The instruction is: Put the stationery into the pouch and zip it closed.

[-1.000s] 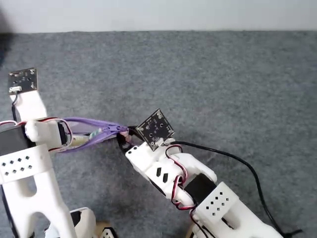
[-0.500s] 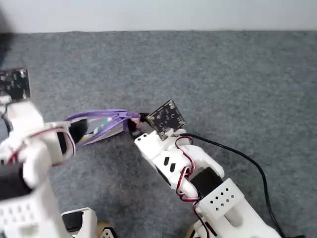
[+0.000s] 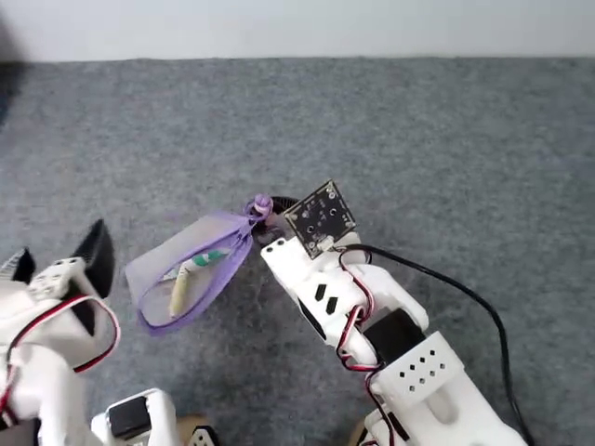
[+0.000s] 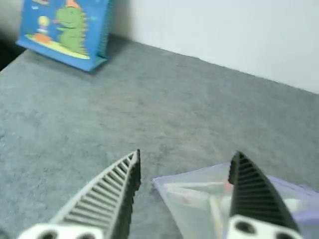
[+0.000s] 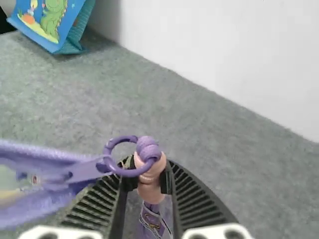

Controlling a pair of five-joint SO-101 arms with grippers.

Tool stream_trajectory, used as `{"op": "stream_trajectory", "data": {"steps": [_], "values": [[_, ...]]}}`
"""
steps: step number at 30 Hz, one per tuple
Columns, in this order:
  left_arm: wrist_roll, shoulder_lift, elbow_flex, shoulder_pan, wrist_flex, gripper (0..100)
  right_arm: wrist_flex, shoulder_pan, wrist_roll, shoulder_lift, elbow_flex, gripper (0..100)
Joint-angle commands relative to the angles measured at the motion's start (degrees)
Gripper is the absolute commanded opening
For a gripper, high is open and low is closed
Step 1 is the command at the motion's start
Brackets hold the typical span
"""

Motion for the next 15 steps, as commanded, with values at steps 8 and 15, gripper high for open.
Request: {"op": "stream_trajectory", "data": {"steps": [8,15], "values": [[-6.7,-0.4,14.4,-3.2,1.0,14,-1.1,4.1,7.0,0.0,-5.6,0.7],[-6.5,-0.3,20.7,21.2,0.4,13,-0.9,3.8,9.7,-0.5,-6.5,0.7]]}}
